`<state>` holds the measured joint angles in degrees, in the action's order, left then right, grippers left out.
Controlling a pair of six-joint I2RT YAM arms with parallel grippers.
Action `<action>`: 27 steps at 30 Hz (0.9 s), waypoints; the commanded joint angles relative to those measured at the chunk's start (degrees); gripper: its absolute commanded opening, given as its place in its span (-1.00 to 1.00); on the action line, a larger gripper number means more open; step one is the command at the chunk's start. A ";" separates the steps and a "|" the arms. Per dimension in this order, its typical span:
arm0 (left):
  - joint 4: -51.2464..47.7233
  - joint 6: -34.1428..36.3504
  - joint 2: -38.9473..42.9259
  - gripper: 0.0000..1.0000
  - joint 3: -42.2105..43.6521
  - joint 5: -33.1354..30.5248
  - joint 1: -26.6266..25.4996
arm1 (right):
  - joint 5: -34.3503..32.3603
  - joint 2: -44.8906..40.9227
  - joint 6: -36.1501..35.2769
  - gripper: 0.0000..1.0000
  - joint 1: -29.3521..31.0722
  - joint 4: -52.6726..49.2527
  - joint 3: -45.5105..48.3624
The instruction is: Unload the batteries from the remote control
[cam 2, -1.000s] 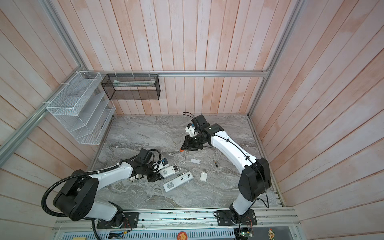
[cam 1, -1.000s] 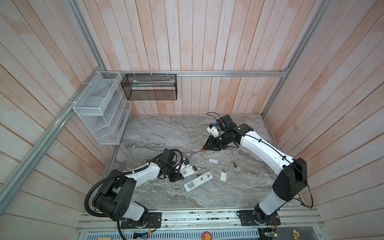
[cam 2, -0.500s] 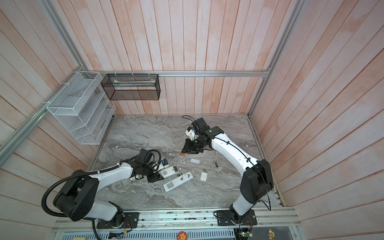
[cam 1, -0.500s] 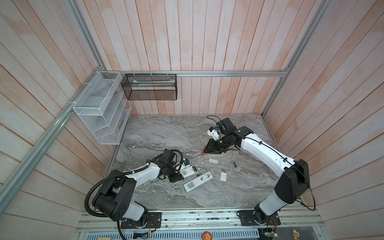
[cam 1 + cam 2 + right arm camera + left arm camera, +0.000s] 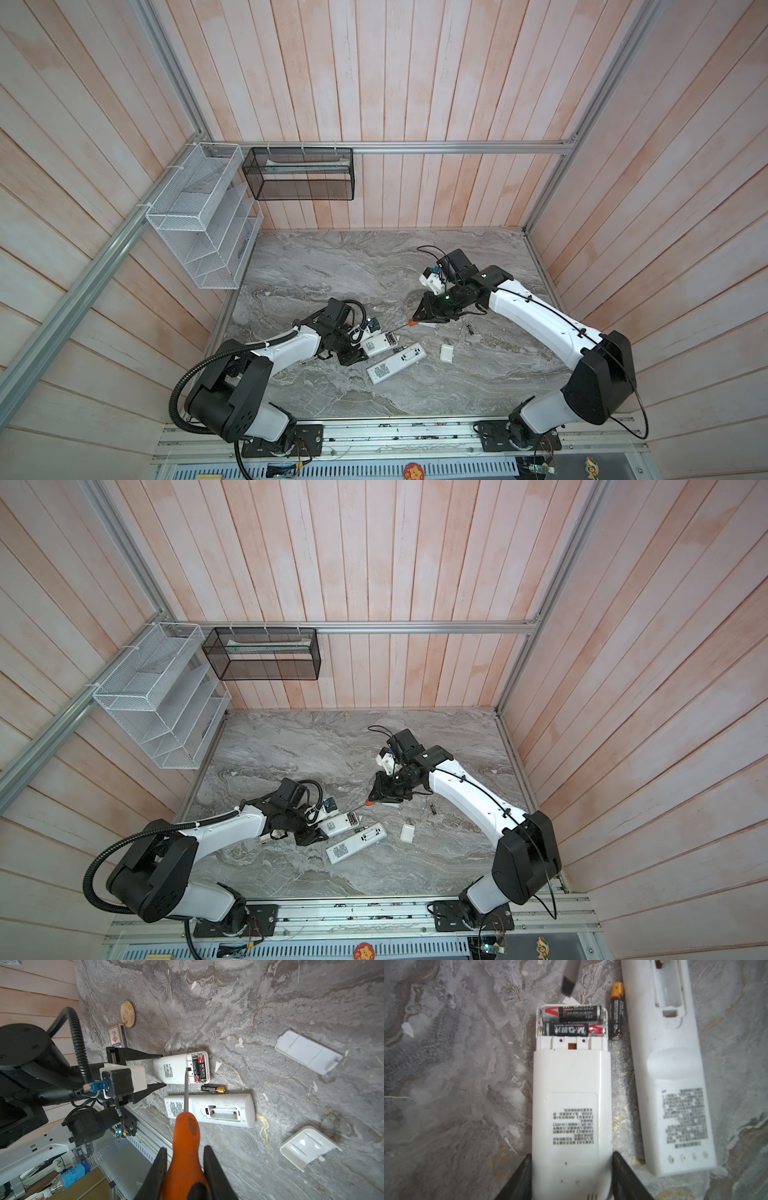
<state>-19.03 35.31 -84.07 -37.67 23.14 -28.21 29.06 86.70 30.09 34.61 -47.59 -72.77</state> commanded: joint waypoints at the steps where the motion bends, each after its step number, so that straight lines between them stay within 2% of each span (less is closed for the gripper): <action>1: 0.87 0.19 0.41 -0.07 0.14 1.52 -0.26 | 1.16 -1.69 1.13 -0.71 0.62 1.33 1.86; 27: 1.10 0.37 1.53 -0.06 0.76 1.21 -0.28 | -1.19 -0.43 1.40 -0.71 0.28 -0.13 4.48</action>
<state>-19.03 35.31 -83.50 -37.47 23.35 -28.21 28.42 86.04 31.09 34.89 -47.46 -68.97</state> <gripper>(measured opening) 0.547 0.265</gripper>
